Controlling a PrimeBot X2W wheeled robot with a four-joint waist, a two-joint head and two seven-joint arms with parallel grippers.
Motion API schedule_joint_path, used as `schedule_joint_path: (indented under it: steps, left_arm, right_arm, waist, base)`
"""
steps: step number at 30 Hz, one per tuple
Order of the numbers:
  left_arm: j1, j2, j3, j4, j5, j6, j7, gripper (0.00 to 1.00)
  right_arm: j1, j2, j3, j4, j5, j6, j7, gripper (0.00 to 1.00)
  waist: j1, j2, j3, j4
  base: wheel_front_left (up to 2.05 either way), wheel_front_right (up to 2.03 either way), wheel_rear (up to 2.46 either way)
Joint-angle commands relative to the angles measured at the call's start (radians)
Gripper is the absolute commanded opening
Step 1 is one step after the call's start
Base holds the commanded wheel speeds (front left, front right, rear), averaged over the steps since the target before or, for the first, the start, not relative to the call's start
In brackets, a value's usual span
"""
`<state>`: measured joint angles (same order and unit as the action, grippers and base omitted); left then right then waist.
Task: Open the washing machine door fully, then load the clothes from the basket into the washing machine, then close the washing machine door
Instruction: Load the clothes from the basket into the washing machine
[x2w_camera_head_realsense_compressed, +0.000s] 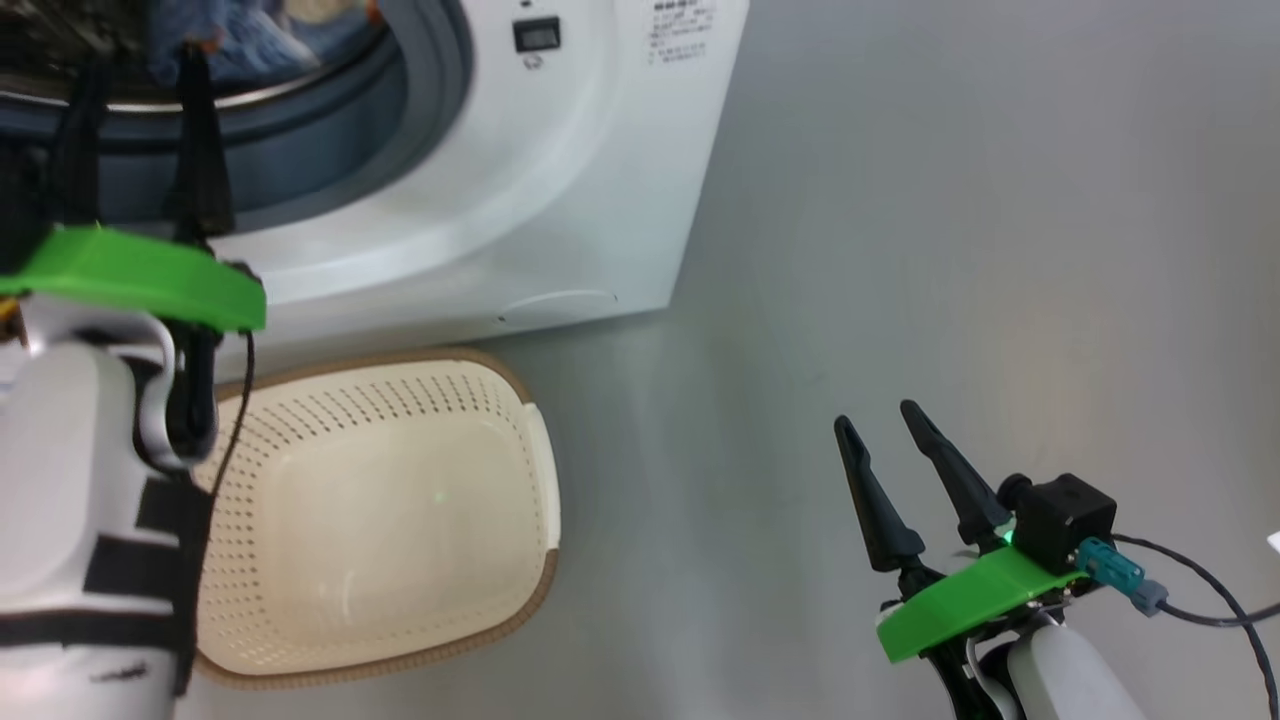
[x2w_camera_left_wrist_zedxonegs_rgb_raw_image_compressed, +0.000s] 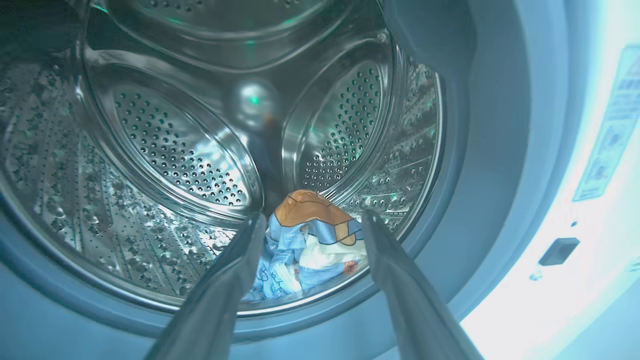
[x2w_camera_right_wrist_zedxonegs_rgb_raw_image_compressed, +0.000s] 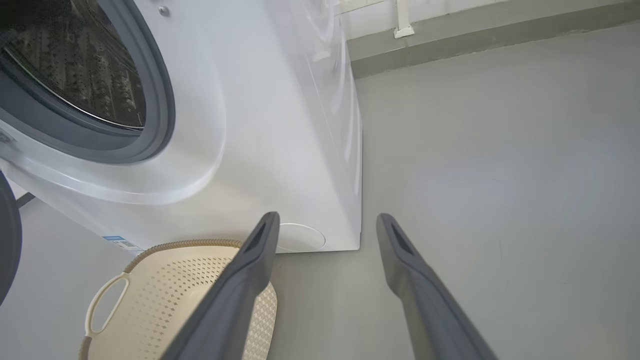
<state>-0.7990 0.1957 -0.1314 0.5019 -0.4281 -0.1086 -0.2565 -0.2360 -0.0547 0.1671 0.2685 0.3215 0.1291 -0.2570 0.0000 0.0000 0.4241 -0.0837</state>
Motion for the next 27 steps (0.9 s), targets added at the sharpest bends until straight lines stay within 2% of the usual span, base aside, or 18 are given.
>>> schedule_joint_path:
  steps: [1, 16, 27]
  left_arm:
    - [0.028, 0.032, 0.039, -0.043, 0.014, 0.006, -0.005, 1.0]
    - [0.264, -0.064, 0.098, -0.213, 0.1, 0.019, -0.005, 1.0]
    - [0.473, -0.079, 0.161, -0.294, 0.171, 0.03, -0.005, 1.0]
  right_arm:
    - [0.026, 0.005, 0.015, -0.019, -0.01, 0.002, -0.005, 1.0]
    - [0.071, 0.005, -0.018, 0.0, -0.027, 0.002, -0.005, 1.0]
    - [0.116, 0.005, -0.045, 0.003, -0.031, 0.002, -0.005, 1.0]
  waist:
    - [0.0, 0.0, -0.054, 0.029]
    - [0.0, 0.0, -0.18, 0.09]
    - [0.0, 0.0, -0.286, 0.095]
  base:
    - [0.0, 0.0, 0.0]
    - [0.0, 0.0, 0.0]
    - [0.0, 0.0, 0.0]
